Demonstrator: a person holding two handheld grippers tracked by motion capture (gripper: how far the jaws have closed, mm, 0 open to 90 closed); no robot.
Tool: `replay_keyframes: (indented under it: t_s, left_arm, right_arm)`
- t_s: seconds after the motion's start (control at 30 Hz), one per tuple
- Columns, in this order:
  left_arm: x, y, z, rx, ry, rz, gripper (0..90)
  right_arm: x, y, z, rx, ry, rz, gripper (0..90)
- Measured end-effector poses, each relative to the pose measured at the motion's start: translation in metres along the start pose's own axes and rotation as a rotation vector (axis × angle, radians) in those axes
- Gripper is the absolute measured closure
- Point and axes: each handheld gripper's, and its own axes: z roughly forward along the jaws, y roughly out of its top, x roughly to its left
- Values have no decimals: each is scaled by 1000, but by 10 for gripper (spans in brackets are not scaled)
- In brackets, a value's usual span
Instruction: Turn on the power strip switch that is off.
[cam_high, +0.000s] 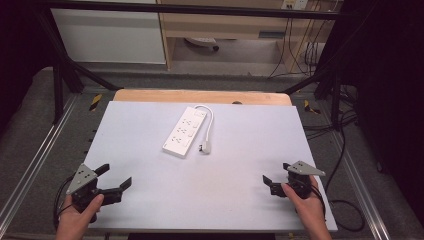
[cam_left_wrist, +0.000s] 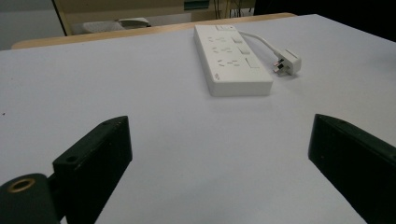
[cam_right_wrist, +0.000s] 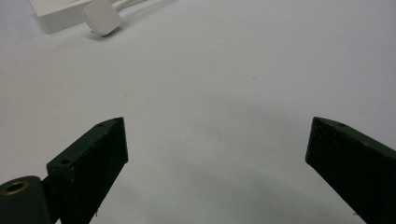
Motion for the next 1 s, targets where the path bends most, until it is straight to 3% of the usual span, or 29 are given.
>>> replay_keyframes:
  t_s: [0.07,0.27,0.43,0.57,1.0]
  left_arm:
    - [1,0,0,-1,2,1,64]
    - [0,0,-1,-12,3,-6,64]
    - [-2,2,0,-40,-31,-31,67]
    - [-1,7,3,-43,-21,-55,71]
    - [-7,24,13,-45,-33,-39,78]
  right_arm:
    - [0,1,-1,-4,-6,-20,61]
    - [1,1,-3,-13,-25,-15,58]
    - [2,3,-6,-41,-40,2,54]
    - [3,3,-7,-42,-39,-6,49]
    - [5,6,-9,-66,-29,-15,33]
